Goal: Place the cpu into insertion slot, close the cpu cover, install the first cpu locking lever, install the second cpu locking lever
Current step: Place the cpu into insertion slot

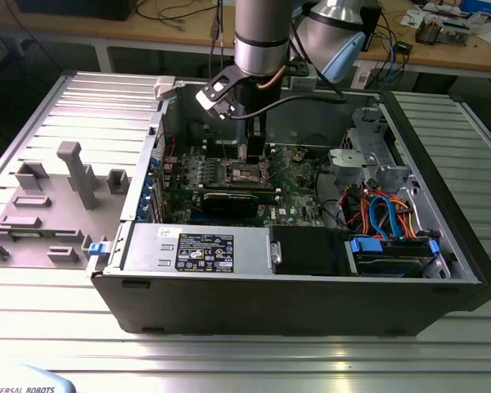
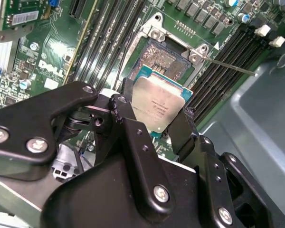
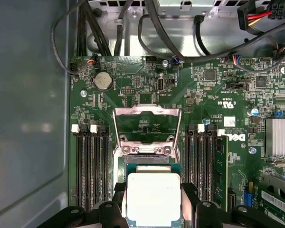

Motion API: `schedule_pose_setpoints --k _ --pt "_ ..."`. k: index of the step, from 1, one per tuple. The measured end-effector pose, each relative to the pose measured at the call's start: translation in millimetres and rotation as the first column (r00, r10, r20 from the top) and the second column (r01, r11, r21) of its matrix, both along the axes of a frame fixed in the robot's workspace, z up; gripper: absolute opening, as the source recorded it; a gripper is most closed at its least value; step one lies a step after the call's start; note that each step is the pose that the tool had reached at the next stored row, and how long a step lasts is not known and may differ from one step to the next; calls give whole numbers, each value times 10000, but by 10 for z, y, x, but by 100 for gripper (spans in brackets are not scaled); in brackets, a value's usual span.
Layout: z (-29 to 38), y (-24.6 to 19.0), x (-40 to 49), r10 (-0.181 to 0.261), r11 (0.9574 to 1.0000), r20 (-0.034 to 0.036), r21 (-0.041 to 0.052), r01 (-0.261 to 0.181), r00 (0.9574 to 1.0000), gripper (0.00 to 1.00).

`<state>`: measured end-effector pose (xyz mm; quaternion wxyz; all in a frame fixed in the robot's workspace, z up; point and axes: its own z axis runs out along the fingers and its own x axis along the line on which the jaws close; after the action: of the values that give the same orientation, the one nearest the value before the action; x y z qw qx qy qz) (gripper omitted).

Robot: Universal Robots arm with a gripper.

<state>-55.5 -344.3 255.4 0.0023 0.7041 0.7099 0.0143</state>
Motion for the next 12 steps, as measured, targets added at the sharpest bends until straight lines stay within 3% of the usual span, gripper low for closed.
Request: schedule_pose_setpoints --k 12 --pt "-6 0 0 0 10000 1 2 0 10000 54"
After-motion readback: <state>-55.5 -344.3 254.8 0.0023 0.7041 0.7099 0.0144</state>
